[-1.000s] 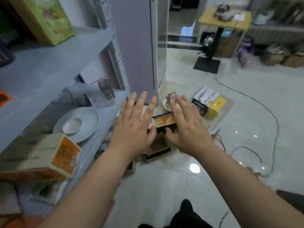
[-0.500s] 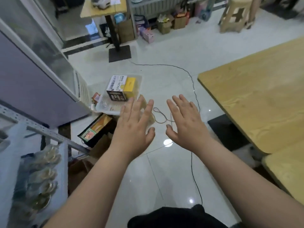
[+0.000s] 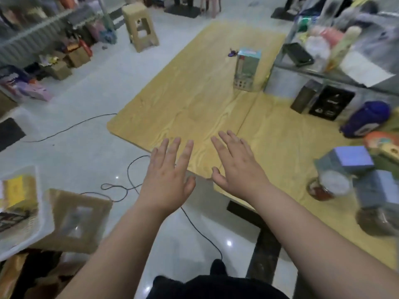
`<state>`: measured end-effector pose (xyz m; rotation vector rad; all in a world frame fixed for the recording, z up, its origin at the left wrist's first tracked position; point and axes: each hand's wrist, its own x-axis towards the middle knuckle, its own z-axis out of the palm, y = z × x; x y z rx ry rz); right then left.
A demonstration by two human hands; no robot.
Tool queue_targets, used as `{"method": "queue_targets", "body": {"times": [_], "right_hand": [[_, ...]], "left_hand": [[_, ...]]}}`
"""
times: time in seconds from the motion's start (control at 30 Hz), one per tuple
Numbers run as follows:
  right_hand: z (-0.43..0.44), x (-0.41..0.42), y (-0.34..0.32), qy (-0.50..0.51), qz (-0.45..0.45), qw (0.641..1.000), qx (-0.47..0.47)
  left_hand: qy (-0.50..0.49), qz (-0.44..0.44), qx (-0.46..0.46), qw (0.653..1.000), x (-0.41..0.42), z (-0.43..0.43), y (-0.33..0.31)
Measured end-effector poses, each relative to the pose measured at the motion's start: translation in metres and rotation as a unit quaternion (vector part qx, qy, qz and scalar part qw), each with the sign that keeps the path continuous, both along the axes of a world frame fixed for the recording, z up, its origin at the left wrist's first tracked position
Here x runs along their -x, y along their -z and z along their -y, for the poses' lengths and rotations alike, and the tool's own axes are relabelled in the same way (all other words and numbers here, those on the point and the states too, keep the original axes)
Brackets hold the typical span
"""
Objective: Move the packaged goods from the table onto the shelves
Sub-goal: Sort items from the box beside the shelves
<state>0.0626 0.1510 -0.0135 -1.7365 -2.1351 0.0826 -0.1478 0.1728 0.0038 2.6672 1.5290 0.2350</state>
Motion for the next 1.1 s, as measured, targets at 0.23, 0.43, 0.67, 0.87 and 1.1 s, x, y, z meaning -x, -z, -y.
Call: {"method": "queue_targets", "body": {"times": [0.23, 0.43, 0.67, 0.87, 1.1], "right_hand": [[0.039, -0.092, 0.008, 0.168, -0.008, 0.985, 0.030], [0.070, -0.134, 0.009, 0.294, -0.008, 0.953, 0.077], [0.106, -0.151, 0.018, 0.423, -0.010, 0.899, 0.113], [0.140, -0.151, 0.046, 0.478, -0.031, 0.862, 0.163], [0.171, -0.223, 0.060, 0.552, -0.034, 0.817, 0.160]], "left_hand": [[0.162, 0.005, 0.024, 0.987, -0.110, -0.031, 0.012], [0.289, 0.016, 0.039, 0.956, -0.183, -0.052, 0.019], [0.406, 0.022, 0.078, 0.910, -0.242, -0.054, 0.038], [0.444, 0.005, 0.136, 0.885, -0.272, -0.036, 0.068], [0.416, -0.011, 0.205, 0.886, -0.327, -0.024, 0.084]]}}
